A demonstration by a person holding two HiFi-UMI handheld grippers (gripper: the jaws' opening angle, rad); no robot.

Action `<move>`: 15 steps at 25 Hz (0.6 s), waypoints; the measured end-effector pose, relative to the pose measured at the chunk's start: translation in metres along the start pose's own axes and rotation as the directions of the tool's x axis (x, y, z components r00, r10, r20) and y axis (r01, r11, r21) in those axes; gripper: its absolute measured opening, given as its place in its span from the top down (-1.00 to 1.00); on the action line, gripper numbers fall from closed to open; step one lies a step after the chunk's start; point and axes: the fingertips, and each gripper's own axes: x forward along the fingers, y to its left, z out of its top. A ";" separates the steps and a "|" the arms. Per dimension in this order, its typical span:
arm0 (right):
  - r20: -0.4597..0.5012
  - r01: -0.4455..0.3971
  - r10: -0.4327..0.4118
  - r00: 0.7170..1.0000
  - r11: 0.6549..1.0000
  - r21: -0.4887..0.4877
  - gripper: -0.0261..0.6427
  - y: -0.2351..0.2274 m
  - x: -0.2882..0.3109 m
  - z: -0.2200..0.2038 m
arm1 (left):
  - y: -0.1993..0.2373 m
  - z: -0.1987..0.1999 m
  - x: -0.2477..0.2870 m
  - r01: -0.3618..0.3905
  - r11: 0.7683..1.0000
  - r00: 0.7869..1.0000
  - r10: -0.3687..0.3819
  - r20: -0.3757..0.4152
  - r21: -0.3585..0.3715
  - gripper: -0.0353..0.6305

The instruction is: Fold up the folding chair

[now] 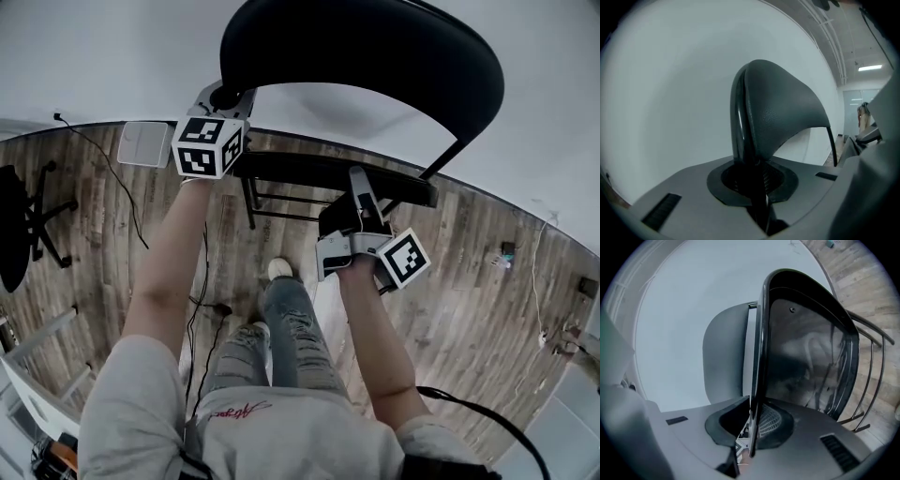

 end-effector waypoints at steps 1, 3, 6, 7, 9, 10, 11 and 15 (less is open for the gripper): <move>0.006 0.005 -0.005 1.000 1.000 -0.002 0.81 -0.001 0.004 0.002 | 0.002 0.002 0.004 -0.016 1.000 1.000 0.016 -0.009 0.016 0.74; 0.020 0.018 -0.019 1.000 1.000 0.014 0.82 -0.004 0.011 0.004 | 0.004 0.004 0.009 -0.023 0.999 0.999 0.024 -0.031 0.027 0.75; 0.039 0.066 -0.067 0.997 0.998 0.022 0.82 -0.008 0.025 0.010 | 0.007 0.002 0.012 -0.014 1.000 0.998 0.015 -0.065 0.022 0.75; 0.038 0.077 -0.078 0.996 0.997 0.023 0.82 -0.008 0.031 0.012 | 0.007 0.002 0.011 -0.005 1.000 0.997 0.006 -0.073 0.014 0.75; 0.035 0.087 -0.087 0.996 0.996 0.014 0.82 -0.008 0.040 0.015 | 0.007 0.003 0.008 0.024 1.000 0.998 -0.025 -0.064 -0.015 0.75; 0.034 0.087 -0.087 0.996 0.996 0.005 0.82 -0.007 0.044 0.017 | 0.007 0.004 0.006 0.035 0.999 0.998 -0.037 -0.047 -0.034 0.75; 0.033 0.085 -0.085 0.996 0.996 -0.001 0.82 -0.007 0.048 0.018 | 0.007 0.005 0.003 0.042 0.998 0.999 -0.043 -0.031 -0.051 0.74; 0.037 0.089 -0.088 0.995 0.996 -0.014 0.82 -0.009 0.059 0.025 | 0.007 0.004 0.003 -0.004 0.999 0.999 0.002 -0.043 -0.035 0.74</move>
